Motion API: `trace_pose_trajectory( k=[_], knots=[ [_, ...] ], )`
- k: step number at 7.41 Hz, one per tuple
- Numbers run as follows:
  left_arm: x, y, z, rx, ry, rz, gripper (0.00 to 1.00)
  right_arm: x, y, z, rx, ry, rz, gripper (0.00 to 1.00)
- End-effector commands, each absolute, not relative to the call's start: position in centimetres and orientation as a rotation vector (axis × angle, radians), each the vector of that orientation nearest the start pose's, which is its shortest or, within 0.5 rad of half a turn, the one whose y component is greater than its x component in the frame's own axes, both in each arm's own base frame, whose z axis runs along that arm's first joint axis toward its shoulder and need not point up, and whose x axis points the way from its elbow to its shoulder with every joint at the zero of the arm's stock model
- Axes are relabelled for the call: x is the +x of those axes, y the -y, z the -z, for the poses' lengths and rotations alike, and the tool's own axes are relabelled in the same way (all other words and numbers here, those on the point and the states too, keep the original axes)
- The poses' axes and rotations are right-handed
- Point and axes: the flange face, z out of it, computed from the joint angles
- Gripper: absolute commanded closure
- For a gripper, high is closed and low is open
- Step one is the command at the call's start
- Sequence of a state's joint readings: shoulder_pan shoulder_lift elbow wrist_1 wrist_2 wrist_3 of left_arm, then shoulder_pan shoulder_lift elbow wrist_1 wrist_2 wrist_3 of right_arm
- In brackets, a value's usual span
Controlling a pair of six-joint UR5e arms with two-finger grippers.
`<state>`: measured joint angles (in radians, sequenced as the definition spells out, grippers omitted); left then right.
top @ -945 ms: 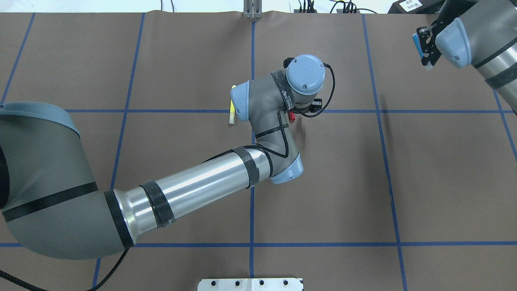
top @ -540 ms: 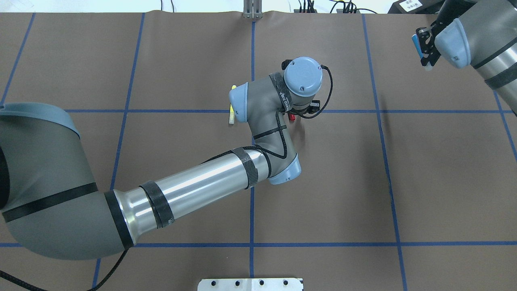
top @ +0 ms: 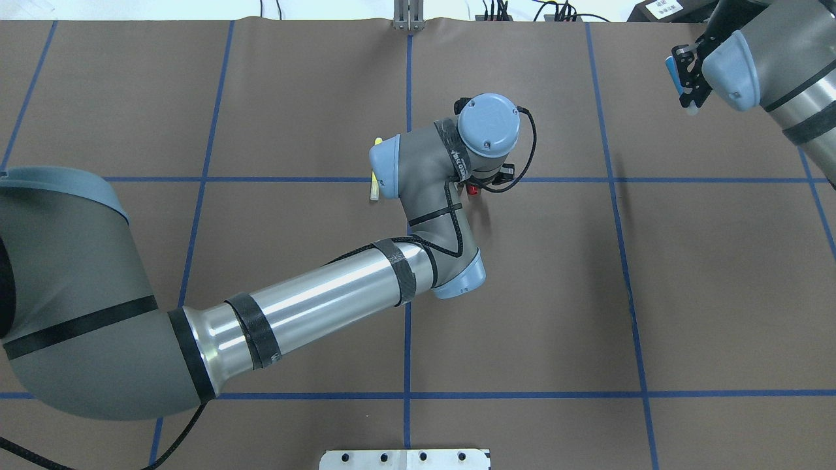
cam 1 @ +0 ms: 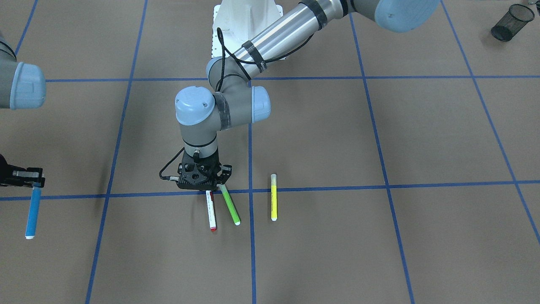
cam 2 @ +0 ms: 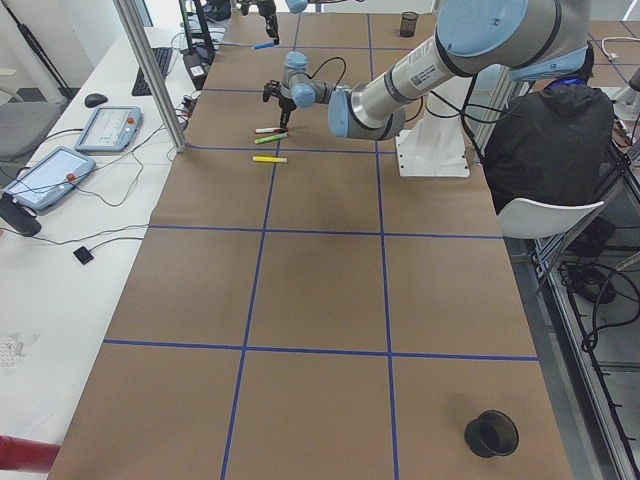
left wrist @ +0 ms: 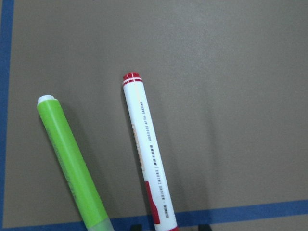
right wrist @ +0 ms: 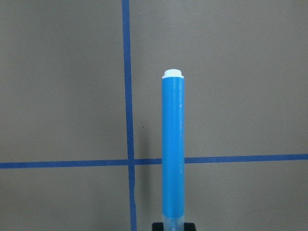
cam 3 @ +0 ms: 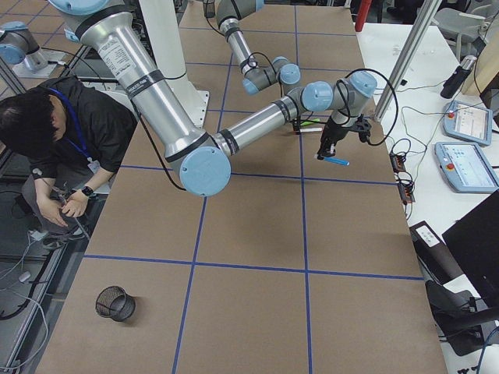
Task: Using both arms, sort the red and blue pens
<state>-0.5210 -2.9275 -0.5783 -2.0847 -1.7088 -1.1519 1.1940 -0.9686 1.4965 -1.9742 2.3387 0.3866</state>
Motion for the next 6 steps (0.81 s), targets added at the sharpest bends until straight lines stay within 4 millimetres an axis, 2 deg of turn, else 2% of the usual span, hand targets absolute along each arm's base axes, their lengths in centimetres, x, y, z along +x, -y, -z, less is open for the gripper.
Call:
trace_pose_trajectory(
  k=[1, 3, 4, 5, 6],
  knots=[
    [74.02, 56.16, -10.00, 0.281, -0.840, 0.034, 0.62, -19.36, 66.27, -37.32, -0.175, 0.755, 0.039, 1.00],
    [74.10, 56.05, -10.00, 0.277, -0.841, 0.041, 0.63, -19.27, 66.30, -37.31, -0.175, 0.757, 0.038, 1.00],
    [74.10, 56.05, -10.00, 0.275, -0.841, 0.044, 0.79, -19.27, 66.30, -37.31, -0.175, 0.757, 0.038, 1.00],
    [74.09, 56.02, -9.92, 0.271, -0.845, 0.052, 1.00, -19.26, 66.28, -37.24, -0.173, 0.757, 0.039, 1.00],
    [73.92, 55.91, -9.16, 0.274, -0.858, 0.054, 1.00, -19.26, 66.28, -37.24, -0.173, 0.757, 0.039, 1.00]
  ],
)
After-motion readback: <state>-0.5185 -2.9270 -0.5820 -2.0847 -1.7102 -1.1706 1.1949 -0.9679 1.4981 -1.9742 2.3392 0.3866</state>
